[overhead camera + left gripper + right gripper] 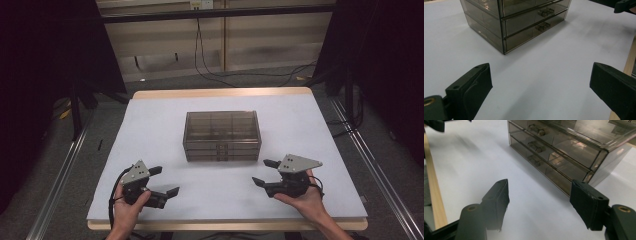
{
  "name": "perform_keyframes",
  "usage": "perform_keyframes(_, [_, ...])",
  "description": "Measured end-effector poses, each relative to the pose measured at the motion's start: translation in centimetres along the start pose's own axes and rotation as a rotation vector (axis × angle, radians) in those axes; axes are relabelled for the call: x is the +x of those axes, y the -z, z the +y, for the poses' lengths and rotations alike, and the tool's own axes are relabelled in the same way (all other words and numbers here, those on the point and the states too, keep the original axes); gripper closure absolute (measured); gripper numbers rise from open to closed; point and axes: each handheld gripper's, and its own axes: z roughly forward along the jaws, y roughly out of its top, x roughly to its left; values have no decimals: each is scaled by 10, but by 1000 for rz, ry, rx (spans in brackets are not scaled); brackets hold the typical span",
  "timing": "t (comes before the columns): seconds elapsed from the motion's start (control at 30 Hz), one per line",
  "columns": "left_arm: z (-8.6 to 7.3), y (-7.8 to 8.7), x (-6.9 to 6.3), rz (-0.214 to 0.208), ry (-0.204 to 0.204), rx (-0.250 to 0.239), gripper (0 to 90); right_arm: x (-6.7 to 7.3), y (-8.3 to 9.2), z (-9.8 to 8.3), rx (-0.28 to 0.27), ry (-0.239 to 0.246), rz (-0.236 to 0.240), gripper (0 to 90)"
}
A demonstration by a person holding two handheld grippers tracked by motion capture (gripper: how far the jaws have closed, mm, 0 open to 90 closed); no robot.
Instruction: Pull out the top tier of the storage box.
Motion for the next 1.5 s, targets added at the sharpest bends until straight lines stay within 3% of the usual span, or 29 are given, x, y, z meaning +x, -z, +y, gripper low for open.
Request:
perform_keyframes(0.13, [0,0,0,0,-4,2,40,7,-5,3,15,75,-44,344])
perform_keyframes(0.2, [0,0,-1,-2,-7,4,39,12,-8,7,3,132,-96,358])
perform_keyframes(0.47, [0,0,-1,19,-21,14,40,21,-18,21,17,204,-95,494])
perform_keyframes(0.6, [0,0,0,18,-21,15,40,28,-26,25,61,296,-120,545])
perform_keyframes(0.77, [0,0,-1,11,-19,10,40,37,-35,33,78,384,-137,560])
perform_keyframes(0.87, [-1,0,-1,17,-10,7,38,42,-39,36,68,433,-166,495])
perform_keyframes(0.97, [-1,1,1,23,-7,8,36,43,-43,39,66,454,-171,523])
perform_keyframes(1.2, [-1,2,2,26,-5,1,34,51,-52,40,97,566,-208,616])
perform_keyframes(1.27, [-1,2,2,24,-1,3,34,55,-55,40,99,613,-249,651])
perform_keyframes(1.33, [-1,2,3,29,6,8,31,57,-57,40,99,634,-258,669])
perform_keyframes(1.4, [-2,2,3,30,5,6,31,61,-61,40,107,685,-309,688])
perform_keyframes(1.5, [-1,2,3,33,12,-4,31,63,-65,40,117,718,-331,703])
